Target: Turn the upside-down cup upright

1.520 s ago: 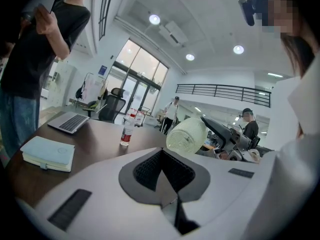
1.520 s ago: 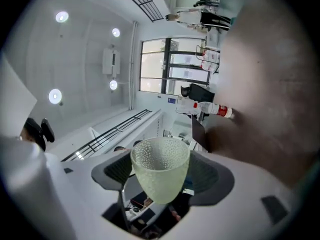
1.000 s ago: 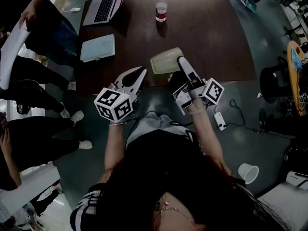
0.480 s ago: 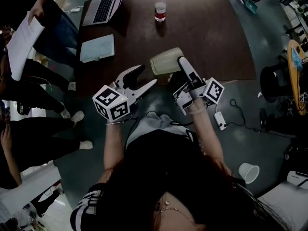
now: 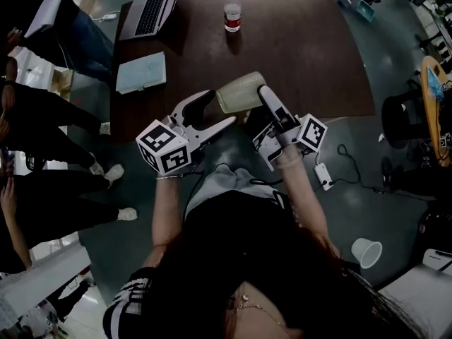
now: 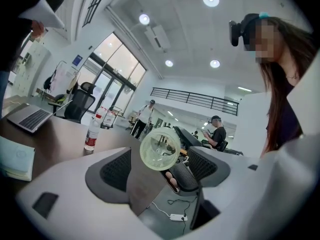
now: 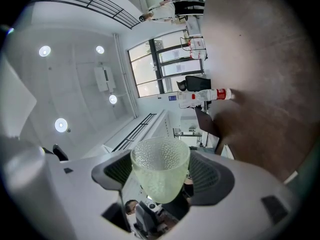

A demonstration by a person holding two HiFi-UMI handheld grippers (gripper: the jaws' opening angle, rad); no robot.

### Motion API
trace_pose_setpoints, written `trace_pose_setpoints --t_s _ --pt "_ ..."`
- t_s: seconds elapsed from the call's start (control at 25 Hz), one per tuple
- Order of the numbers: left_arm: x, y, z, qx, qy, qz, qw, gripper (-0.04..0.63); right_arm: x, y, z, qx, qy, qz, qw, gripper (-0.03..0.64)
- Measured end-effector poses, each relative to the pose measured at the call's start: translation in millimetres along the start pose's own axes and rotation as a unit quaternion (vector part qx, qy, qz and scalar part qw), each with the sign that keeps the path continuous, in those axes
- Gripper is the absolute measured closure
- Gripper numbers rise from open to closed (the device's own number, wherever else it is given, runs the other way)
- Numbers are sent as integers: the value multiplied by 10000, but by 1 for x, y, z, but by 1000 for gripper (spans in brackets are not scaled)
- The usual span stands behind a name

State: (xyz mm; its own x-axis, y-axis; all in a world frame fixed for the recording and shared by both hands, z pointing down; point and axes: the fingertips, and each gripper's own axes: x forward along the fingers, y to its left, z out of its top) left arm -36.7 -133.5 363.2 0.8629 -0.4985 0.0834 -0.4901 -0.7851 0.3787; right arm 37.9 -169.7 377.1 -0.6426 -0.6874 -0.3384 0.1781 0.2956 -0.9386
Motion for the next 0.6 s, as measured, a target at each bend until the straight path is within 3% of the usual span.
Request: trace_pose_setpoints --t_s 0.4,0.6 --pt "9 4 5 134 -32 53 9999 249 1 -1 -3 82 121 41 9999 258" --pt "15 2 -4 283 229 -23 9993 249 0 -4 -3 109 147 64 9998 258"
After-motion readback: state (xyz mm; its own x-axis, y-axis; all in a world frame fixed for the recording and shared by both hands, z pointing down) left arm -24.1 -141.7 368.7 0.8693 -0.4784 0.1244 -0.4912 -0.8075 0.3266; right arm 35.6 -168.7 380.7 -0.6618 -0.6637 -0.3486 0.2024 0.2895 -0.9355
